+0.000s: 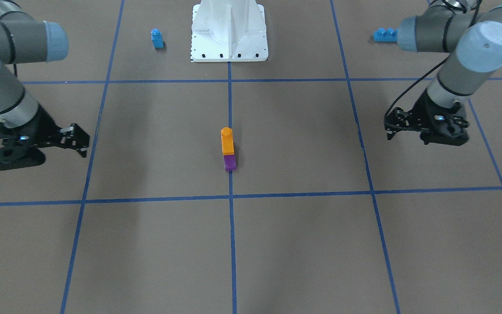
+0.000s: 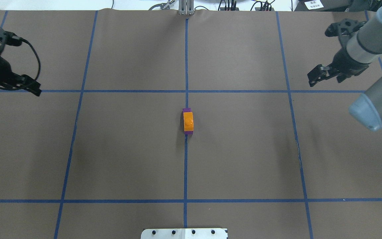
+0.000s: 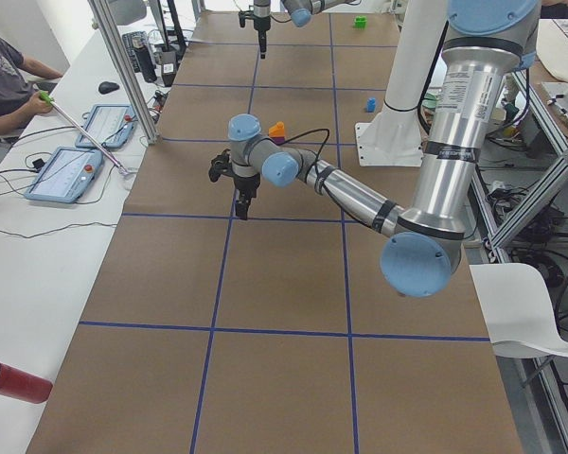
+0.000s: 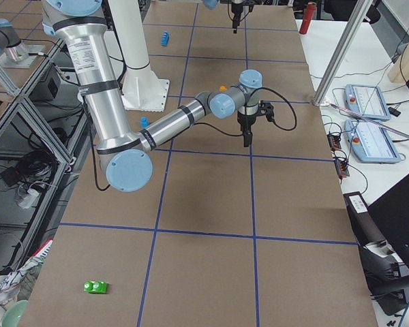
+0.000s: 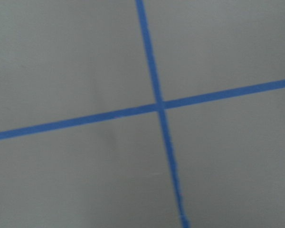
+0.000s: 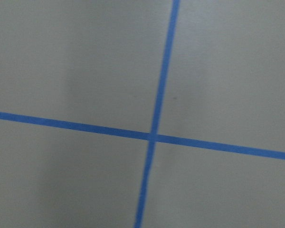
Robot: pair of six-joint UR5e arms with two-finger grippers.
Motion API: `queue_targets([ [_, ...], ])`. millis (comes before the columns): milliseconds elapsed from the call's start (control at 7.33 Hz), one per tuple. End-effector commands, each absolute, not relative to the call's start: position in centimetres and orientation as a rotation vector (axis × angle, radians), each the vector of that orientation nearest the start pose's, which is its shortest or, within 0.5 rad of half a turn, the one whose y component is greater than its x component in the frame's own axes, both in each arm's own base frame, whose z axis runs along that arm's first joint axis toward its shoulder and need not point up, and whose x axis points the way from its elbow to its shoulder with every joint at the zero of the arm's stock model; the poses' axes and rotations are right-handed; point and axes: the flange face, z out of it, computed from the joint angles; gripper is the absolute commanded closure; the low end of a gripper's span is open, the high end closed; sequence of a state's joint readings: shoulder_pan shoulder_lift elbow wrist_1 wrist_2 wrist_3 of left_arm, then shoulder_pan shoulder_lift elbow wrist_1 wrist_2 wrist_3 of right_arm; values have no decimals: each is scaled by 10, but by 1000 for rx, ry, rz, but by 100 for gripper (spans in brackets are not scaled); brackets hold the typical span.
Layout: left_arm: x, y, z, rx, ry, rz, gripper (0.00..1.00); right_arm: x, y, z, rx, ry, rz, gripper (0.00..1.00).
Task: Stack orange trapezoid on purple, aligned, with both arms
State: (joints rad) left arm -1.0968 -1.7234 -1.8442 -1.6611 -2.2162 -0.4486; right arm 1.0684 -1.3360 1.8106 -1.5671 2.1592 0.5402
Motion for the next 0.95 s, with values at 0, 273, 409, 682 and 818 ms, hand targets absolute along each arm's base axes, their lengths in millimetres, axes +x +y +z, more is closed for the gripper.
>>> queue_targets([
  [0, 71, -520, 504, 206, 790, 240, 0, -95, -540, 501, 105, -711, -98, 0],
  [273, 29, -511, 525, 194, 864, 211, 0, -46, -526, 572, 45, -758, -144, 0],
  [409, 30, -513, 535, 181, 854, 210, 1, -34, -525, 573, 52, -759, -127, 0],
  [682, 27, -513, 543, 169, 849, 200, 0, -32, -524, 583, 34, -756, -115, 0],
  [818, 26, -509, 558, 142, 828, 176, 0, -30, -524, 584, 32, -756, -108, 0],
])
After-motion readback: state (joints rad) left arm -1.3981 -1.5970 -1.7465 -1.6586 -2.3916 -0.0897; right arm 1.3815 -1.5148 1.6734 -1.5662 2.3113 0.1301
